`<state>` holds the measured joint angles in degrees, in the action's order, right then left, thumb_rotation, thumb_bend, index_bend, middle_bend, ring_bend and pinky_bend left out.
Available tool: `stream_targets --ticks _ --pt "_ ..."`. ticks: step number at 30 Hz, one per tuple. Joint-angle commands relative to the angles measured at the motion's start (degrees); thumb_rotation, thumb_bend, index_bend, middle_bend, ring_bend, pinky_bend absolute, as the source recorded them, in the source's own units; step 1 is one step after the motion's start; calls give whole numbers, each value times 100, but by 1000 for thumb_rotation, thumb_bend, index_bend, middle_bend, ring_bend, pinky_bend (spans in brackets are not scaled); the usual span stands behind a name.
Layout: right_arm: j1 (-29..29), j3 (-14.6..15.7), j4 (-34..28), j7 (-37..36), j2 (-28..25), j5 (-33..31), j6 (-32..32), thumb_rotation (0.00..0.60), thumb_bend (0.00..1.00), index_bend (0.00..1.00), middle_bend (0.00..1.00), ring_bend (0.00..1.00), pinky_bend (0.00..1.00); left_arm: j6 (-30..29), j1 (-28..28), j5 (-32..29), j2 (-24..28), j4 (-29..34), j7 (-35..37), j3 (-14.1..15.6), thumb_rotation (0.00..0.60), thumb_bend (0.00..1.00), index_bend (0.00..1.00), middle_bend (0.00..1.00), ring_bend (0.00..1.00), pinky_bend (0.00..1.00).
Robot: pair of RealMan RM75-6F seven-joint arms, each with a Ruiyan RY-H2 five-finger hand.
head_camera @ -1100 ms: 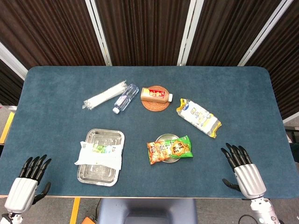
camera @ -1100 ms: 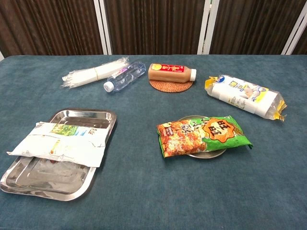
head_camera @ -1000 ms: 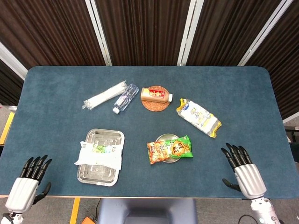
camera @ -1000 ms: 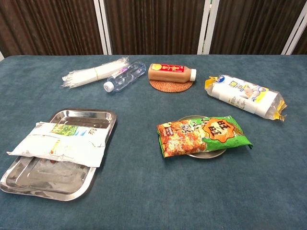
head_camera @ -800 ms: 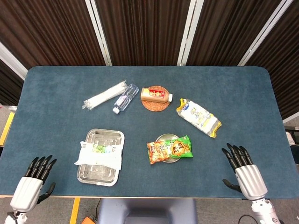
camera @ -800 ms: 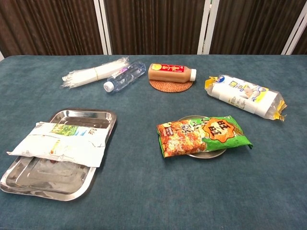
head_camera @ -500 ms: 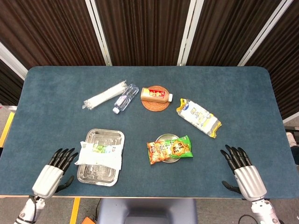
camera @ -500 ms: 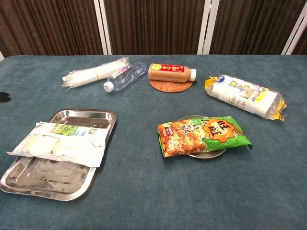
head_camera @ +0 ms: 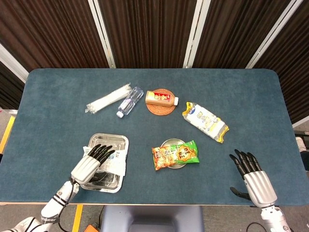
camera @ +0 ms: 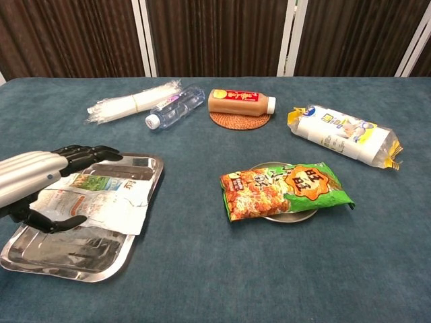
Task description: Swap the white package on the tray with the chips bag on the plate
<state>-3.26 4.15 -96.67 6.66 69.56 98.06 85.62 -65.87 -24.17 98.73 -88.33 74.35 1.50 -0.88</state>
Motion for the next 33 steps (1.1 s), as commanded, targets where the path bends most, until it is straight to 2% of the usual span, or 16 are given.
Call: stream_targets --ticks 1,8,13,14,16,19,20,21,24,31,33 --pt "12 -8 -26 -62 -39 9 42 600 238 0 0 0 0 207 -120 -145 -92 -89 -121 8 600 351 0 0 0 28" --pt "36 -40 -40 -121 -74 -18 90 600 238 0 0 0 0 822 -318 -687 -121 -162 -505 -30 600 351 0 0 0 41" --pt "39 -63 -36 -117 -67 -54 80 600 238 0 0 0 0 1003 -388 -962 -47 -76 -721 -66 600 352 8 0 0 71" --pt "36 -67 -35 -111 -62 -63 69 600 238 0 0 0 0 983 -395 -987 -40 -71 -723 -73 600 353 42 5 9 109" --pt "35 -69 -30 -96 -56 -70 56 600 238 0 0 0 0 929 -407 -1007 -57 -99 -694 -89 600 350 183 97 88 251" --pt "36 -69 -36 -88 -53 -78 43 600 238 0 0 0 0 855 -416 -1102 -165 -225 -603 -147 600 344 548 422 307 592" --pt "39 -73 -44 -94 -57 -85 48 600 238 0 0 0 0 841 -426 -1140 -207 -290 -587 -168 600 345 591 466 347 641" --pt "42 -77 -50 -102 -63 -87 54 600 237 0 0 0 0 814 -434 -1155 -238 -342 -589 -184 600 348 617 514 401 697" --pt "52 -92 -58 -125 -80 -95 83 600 238 0 0 0 0 703 -466 -1136 -307 -474 -525 -210 600 360 653 569 466 749" --pt "50 -100 -83 -195 -124 -117 72 600 238 0 0 0 0 518 -586 -1049 -325 -543 -499 -293 600 366 657 573 483 754" --pt "34 -143 -106 -289 -149 -203 46 600 238 0 0 0 0 496 -814 -1026 -379 -534 -566 -517 600 365 655 571 483 753"
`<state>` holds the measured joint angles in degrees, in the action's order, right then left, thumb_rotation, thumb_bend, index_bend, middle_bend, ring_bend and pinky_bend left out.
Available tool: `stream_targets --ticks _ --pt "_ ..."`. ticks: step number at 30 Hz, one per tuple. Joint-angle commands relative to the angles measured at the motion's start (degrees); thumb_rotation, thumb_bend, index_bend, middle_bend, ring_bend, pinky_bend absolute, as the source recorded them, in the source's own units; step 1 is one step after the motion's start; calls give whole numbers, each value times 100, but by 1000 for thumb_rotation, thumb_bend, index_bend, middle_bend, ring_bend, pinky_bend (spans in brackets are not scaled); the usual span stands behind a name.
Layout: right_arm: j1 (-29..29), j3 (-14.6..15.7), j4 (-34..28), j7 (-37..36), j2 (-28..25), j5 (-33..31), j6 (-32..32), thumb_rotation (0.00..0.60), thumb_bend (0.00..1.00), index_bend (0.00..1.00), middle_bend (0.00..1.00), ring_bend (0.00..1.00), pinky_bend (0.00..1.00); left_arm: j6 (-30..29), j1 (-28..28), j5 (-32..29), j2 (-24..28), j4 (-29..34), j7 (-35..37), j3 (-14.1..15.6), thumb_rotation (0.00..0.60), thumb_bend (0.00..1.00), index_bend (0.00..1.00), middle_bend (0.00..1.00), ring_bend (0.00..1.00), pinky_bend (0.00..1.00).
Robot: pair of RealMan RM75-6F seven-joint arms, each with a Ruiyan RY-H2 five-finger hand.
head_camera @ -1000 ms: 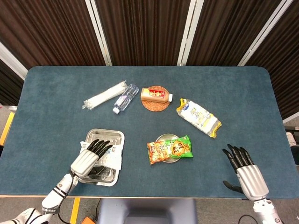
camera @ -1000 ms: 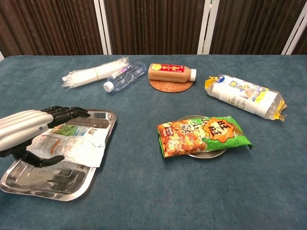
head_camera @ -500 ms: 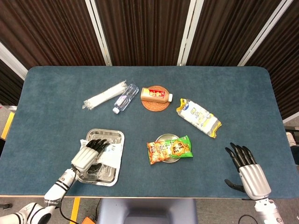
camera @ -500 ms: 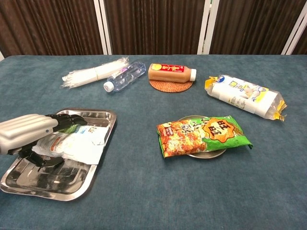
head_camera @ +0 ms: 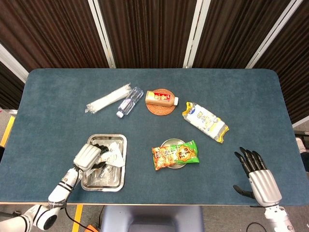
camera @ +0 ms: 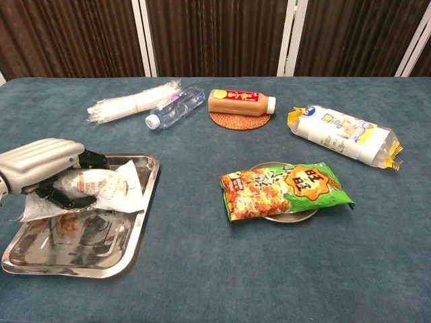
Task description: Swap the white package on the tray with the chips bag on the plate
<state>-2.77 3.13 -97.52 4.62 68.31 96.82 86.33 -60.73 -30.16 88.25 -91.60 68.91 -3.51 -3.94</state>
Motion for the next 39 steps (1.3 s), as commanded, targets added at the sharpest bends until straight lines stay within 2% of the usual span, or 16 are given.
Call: stream_targets --ticks 1,5,10,14,19,22,26,27,29,34,37,39 --pt "-35 -61 -27 -134 -41 -129 -66 600 237 0 0 0 0 78 -359 -17 -95 3 -145 -316 600 365 654 570 483 753" --pt "-109 -117 -39 -265 -73 -292 -232 600 238 0 0 0 0 486 -912 -163 -371 -192 -421 -651 600 366 652 569 483 753" --pt "-252 -152 -3 -334 -81 -514 -586 600 238 0 0 0 0 894 -1720 -365 -1022 -958 -630 -1116 600 367 647 563 478 753" --pt "-378 -158 32 -436 -95 -662 -887 600 238 0 0 0 0 970 -2373 -362 -1718 -1945 -117 -1357 600 365 638 558 475 748" --pt "-485 -118 63 -547 -118 -685 -1112 600 238 0 0 0 0 1069 -3016 -119 -2453 -3475 979 -1219 600 363 587 517 441 699" --pt "-521 -163 95 -646 -134 -787 -1167 600 237 0 0 0 0 1314 -3252 -96 -2875 -4358 1512 -1062 600 362 450 394 331 528" --pt "-541 -205 137 -641 -116 -877 -1188 600 238 0 0 0 0 1520 -3364 -143 -3127 -4953 1779 -948 600 357 59 47 32 174" --pt "-548 -202 140 -635 -112 -889 -1207 600 238 0 0 0 0 1518 -3373 -160 -3144 -5007 1850 -939 600 358 17 14 9 133" --pt "-563 -201 143 -606 -99 -919 -1242 600 238 0 0 0 0 1469 -3379 -193 -3138 -5057 1988 -922 600 364 0 0 0 84" --pt "-560 -163 109 -504 -71 -881 -1228 600 238 0 0 0 0 1369 -3297 -257 -2951 -4739 2130 -858 600 364 0 0 0 70" --pt "-537 -112 96 -466 -60 -767 -1157 600 238 0 0 0 0 1307 -3108 -243 -2617 -4127 1892 -724 600 364 0 0 0 69" --pt "-528 -55 80 -441 -56 -683 -1145 600 238 0 0 0 0 1230 -2835 -244 -2167 -3324 1533 -581 600 363 0 0 0 69"
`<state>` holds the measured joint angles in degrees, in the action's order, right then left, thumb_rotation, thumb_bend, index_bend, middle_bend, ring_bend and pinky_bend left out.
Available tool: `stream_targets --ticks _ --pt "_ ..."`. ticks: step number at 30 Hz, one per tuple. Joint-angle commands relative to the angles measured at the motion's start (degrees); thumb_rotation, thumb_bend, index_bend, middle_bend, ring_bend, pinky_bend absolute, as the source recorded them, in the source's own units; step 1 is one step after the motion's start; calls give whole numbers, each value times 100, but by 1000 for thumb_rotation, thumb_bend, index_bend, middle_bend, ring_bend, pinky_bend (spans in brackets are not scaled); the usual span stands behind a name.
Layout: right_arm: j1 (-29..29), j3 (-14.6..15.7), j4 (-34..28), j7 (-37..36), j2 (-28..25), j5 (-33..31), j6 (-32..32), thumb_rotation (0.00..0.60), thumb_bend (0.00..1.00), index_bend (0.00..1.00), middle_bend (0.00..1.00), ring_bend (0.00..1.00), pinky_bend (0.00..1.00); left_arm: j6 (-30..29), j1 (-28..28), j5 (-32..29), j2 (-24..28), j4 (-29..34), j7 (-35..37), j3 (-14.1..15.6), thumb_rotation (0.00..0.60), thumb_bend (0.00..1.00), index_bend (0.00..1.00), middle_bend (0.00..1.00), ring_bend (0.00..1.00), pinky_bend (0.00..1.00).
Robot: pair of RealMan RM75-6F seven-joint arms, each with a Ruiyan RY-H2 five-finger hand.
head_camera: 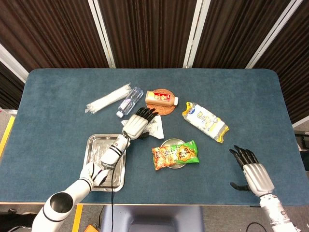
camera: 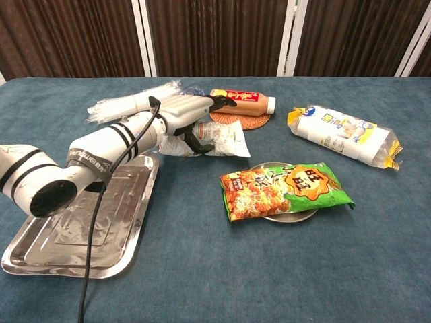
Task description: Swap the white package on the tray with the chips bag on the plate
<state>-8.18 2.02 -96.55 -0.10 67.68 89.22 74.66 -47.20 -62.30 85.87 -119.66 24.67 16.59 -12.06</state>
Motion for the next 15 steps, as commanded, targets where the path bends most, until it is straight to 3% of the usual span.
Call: stream_targets --ticks 1,6,9,11,15 --pt "16 91 -28 56 7 136 31 600 238 0 0 0 0 -181 577 -32 976 1693 -763 316 600 361 0 0 0 69" --pt "67 263 -91 171 30 453 141 600 238 0 0 0 0 -703 1473 -383 2282 4176 -2234 566 600 353 0 0 0 69" --pt "148 360 -85 274 110 690 318 600 238 0 0 0 0 -1309 2008 -412 3021 5554 -2800 777 600 353 0 0 0 69" --pt "220 370 -31 389 255 827 497 600 238 0 0 0 0 -1788 2398 -249 3503 6275 -2990 1039 600 352 0 0 0 68" --pt "139 235 21 596 592 864 468 600 238 0 0 0 0 -2655 3109 323 4179 6852 -2949 1674 600 355 0 0 0 67"
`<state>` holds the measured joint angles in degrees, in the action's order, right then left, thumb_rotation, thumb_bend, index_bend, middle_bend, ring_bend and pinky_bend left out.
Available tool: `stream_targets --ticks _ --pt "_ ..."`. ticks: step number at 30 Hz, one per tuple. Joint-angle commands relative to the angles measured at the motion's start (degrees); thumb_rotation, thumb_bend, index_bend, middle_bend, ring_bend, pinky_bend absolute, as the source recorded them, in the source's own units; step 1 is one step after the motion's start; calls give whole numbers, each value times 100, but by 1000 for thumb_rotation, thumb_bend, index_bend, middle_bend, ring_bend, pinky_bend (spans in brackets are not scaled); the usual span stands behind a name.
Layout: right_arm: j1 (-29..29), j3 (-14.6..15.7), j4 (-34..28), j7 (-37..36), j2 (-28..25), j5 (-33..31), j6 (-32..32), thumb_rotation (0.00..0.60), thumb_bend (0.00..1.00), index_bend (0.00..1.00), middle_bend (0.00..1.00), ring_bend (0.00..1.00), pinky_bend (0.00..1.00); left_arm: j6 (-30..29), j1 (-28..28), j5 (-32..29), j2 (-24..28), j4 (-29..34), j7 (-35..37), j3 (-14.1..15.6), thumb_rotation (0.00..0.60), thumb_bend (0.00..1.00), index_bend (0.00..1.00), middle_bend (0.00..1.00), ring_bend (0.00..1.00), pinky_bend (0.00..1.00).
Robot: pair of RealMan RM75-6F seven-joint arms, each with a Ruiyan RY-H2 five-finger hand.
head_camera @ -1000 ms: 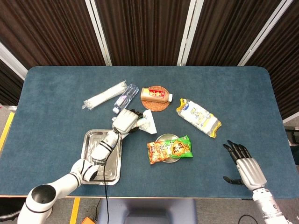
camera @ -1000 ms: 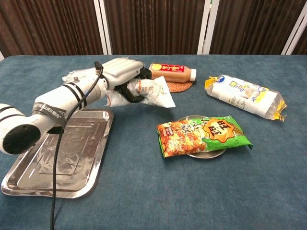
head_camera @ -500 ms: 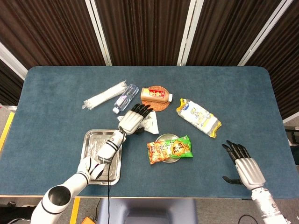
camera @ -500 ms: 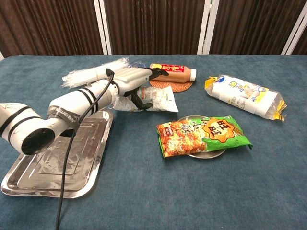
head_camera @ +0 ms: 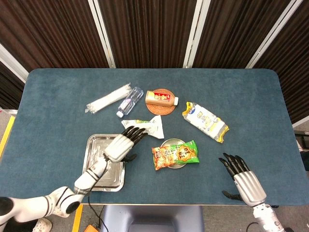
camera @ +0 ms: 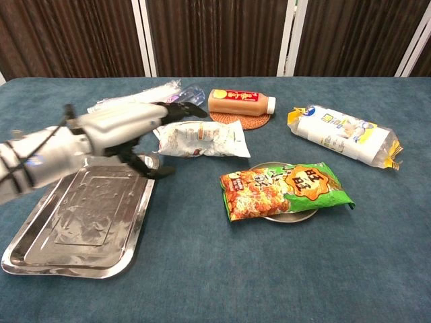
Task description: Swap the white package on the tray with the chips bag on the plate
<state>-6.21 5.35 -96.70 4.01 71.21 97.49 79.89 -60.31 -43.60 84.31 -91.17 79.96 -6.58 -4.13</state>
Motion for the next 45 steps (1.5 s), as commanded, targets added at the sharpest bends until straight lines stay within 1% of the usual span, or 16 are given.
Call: stream_targets --ticks 1,4,6,9,13,17,22,29,33,37,39,41,42,43,44,45 --pt "-139 -178 -11 270 311 -27 -167 600 238 0 0 0 0 -1560 1404 609 1418 1325 -588 1006 600 357 0 0 0 65" --pt "-555 -581 -194 699 619 -456 -766 600 248 3 0 0 0 -2327 2000 910 1548 1085 -450 1301 600 358 0 0 0 59" --pt "-820 -790 -259 1046 777 -817 -1213 600 268 16 0 0 2 -2629 2276 938 1580 916 -333 1379 600 358 0 0 0 53" --pt "-1218 -1105 -252 1635 1113 -1427 -1788 600 270 25 0 0 3 -2983 2665 885 1634 633 -155 1444 600 357 0 0 0 49" --pt "-1602 -1335 -64 2520 1628 -2128 -2142 600 271 25 0 0 2 -3299 3062 801 1626 237 274 1433 600 358 0 0 0 48" --pt "-1838 -1425 172 3121 2011 -2639 -2222 600 271 26 0 0 3 -3466 3265 803 1550 -134 608 1346 600 358 0 0 0 48" --pt "-2085 -1553 341 3527 2335 -3062 -2185 600 271 55 0 0 3 -3458 3346 840 1482 -431 919 1236 600 358 0 0 0 48" --pt "-2470 -1720 545 3886 2668 -3495 -2152 600 292 113 11 0 3 -3451 3422 895 1574 -473 1126 1096 600 358 0 0 0 45" --pt "-2640 -1721 658 4134 2755 -3727 -2133 600 293 132 20 0 3 -3440 3455 943 1583 -483 1146 1043 600 358 0 0 0 45" --pt "-2792 -1748 833 4191 2861 -3945 -2154 600 294 163 39 0 8 -3361 3466 974 1577 -501 1157 1009 600 357 0 0 0 44" --pt "-2847 -1742 939 4148 2918 -3982 -2142 600 295 197 76 0 39 -3322 3474 973 1575 -511 1166 983 600 357 0 0 0 44" --pt "-2878 -1709 1048 4059 2969 -3984 -2139 600 295 268 165 21 108 -3300 3482 967 1573 -523 1177 947 600 357 0 0 0 44" --pt "-2889 -1690 1110 4003 2993 -3949 -2133 600 298 323 227 75 164 -3302 3487 962 1574 -528 1187 925 600 357 0 0 0 44" --pt "-2895 -1667 1180 3927 3020 -3908 -2130 600 301 357 258 116 198 -3308 3496 949 1576 -532 1199 900 600 357 0 0 0 44" --pt "-2896 -1638 1265 3809 3049 -3859 -2137 600 307 413 304 181 255 -3320 3510 929 1581 -535 1217 866 600 358 0 0 0 44" --pt "-2899 -1622 1325 3716 3068 -3802 -2129 600 311 440 325 212 285 -3328 3522 914 1586 -537 1231 843 600 357 0 0 0 44"
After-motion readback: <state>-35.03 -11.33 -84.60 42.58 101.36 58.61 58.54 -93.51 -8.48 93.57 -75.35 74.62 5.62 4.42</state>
